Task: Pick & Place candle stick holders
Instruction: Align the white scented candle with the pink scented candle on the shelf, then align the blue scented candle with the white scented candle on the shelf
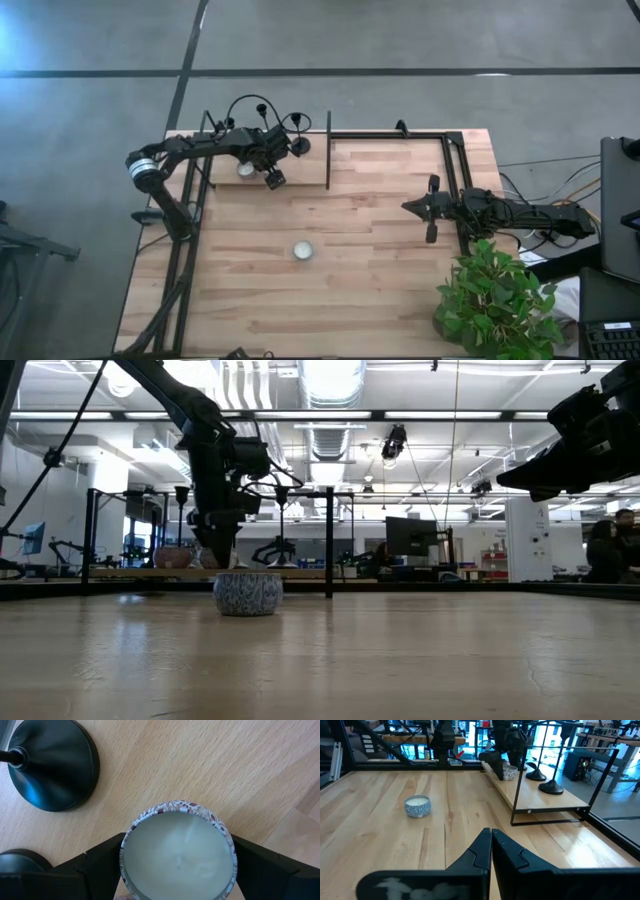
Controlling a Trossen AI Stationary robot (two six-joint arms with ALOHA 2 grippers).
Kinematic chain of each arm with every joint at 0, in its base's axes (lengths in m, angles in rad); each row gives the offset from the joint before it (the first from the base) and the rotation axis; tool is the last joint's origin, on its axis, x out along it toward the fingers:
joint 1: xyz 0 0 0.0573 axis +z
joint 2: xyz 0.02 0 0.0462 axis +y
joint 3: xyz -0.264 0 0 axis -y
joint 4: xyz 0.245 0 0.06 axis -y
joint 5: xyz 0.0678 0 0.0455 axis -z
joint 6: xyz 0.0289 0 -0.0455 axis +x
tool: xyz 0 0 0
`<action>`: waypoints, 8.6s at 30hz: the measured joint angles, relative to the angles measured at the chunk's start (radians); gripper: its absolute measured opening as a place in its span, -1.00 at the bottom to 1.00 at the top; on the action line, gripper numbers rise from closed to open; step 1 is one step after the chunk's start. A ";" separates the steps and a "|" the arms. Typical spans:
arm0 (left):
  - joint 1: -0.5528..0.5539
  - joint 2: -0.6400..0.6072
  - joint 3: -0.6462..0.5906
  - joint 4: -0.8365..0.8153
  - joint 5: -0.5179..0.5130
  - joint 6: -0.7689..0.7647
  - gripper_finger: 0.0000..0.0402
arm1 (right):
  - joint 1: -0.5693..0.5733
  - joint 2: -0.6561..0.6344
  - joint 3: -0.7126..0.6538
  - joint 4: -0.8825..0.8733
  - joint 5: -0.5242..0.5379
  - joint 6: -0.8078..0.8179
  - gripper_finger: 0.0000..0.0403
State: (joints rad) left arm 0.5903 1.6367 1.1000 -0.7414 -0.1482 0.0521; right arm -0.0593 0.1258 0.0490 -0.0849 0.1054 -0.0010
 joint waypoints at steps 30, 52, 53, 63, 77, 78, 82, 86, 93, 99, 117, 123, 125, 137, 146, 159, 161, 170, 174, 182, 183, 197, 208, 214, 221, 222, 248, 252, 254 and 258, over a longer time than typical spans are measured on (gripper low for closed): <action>0.001 -0.003 0.000 -0.013 0.019 -0.007 0.97 | 0.000 0.000 0.000 0.000 0.000 0.000 -0.96; -0.001 -0.090 0.001 -0.041 -0.009 -0.011 0.99 | 0.000 0.000 0.000 0.000 0.000 0.000 -0.96; -0.001 -0.098 0.003 -0.045 -0.009 -0.011 0.99 | 0.000 0.000 0.000 0.000 0.000 0.000 -0.96; -0.013 -0.179 0.036 -0.062 0.000 -0.004 0.99 | 0.000 0.000 0.000 0.000 0.000 0.000 -0.96; -0.196 -0.221 0.090 -0.052 0.083 0.005 0.99 | 0.000 0.000 0.000 0.000 0.000 0.000 -0.96; -0.217 -0.221 0.095 -0.052 0.083 0.010 0.99 | 0.000 0.000 0.000 0.000 0.000 0.000 -0.96; -0.296 -0.221 0.114 -0.051 0.083 0.016 0.99 | 0.000 0.000 0.000 0.000 0.000 0.000 -0.96; -0.370 -0.220 0.117 -0.051 0.082 0.005 0.99 | 0.000 0.000 0.000 0.000 0.000 0.000 -0.96; -0.506 -0.213 0.082 -0.026 0.106 -0.028 0.99 | 0.000 0.000 0.000 0.000 0.000 0.000 -0.96; -0.632 -0.169 0.059 -0.020 0.168 -0.025 0.99 | 0.000 0.001 0.000 0.000 0.000 0.000 -0.96; -0.744 0.037 0.059 0.112 0.166 -0.053 0.99 | 0.000 0.001 0.000 0.000 0.000 0.000 -0.96; -0.743 0.079 0.059 0.136 0.158 -0.046 0.99 | 0.000 0.001 0.000 0.000 0.000 0.000 -0.96; -0.743 0.088 0.059 0.140 0.157 -0.047 0.99 | 0.000 0.001 0.000 0.000 0.000 0.000 -0.96; -0.743 0.178 0.059 0.180 0.156 -0.049 0.99 | 0.000 0.001 0.000 0.000 0.000 0.000 -0.96; -0.743 0.223 0.059 0.229 0.153 -0.049 0.99 | 0.000 0.001 0.000 0.000 0.000 0.000 -0.96; -0.745 0.226 0.060 0.236 0.137 -0.055 0.81 | 0.000 0.001 0.000 0.000 0.000 0.000 -0.96; -0.745 0.226 0.060 0.237 0.136 -0.060 0.73 | 0.000 0.001 0.000 0.000 0.000 0.000 -0.96; -0.745 0.227 0.060 0.237 0.131 -0.072 0.51 | 0.000 0.000 0.000 0.000 0.000 0.000 -0.96; -0.744 0.227 0.061 0.224 0.130 -0.064 0.51 | 0.000 0.000 0.000 0.000 0.000 0.000 -0.96; -0.740 0.225 0.066 0.175 0.116 -0.066 0.51 | 0.000 0.000 0.000 0.000 0.000 0.000 -0.96; -0.740 0.225 0.069 0.169 0.115 -0.065 0.51 | 0.000 0.000 0.000 0.000 0.000 0.000 -0.96; -0.721 0.227 0.243 0.013 0.052 -0.042 0.51 | 0.000 0.000 0.000 0.000 0.000 0.000 -0.96; -0.598 0.224 0.359 -0.085 0.056 -0.047 0.51 | 0.000 0.000 0.000 0.000 0.000 0.000 -0.96; -0.503 0.223 0.419 -0.162 0.048 -0.076 0.52 | 0.000 0.000 0.000 0.000 0.000 0.000 -0.96; -0.396 0.186 0.459 -0.167 0.041 -0.129 0.52 | 0.000 0.000 0.000 0.000 0.000 0.000 -0.96; -0.379 0.185 0.461 -0.170 0.041 -0.140 0.52 | 0.000 0.000 0.000 0.000 0.000 0.000 -0.96; -0.127 0.178 0.452 -0.191 0.062 -0.370 0.52 | 0.000 0.001 0.000 0.000 0.000 0.000 -0.96; -0.108 0.189 0.452 -0.198 0.068 -0.366 0.52 | 0.000 0.001 0.000 0.000 0.000 0.000 -0.96; -0.101 0.201 0.452 -0.204 0.069 -0.360 0.52 | 0.000 0.001 0.000 0.000 0.000 0.000 -0.96; -0.094 0.215 0.452 -0.209 0.069 -0.345 0.52 | 0.000 0.001 0.000 0.000 0.000 0.000 -0.96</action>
State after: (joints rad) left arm 0.4965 1.8521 1.5517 -0.9503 -0.0790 -0.2927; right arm -0.0596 0.1268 0.0491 -0.0849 0.1051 -0.0010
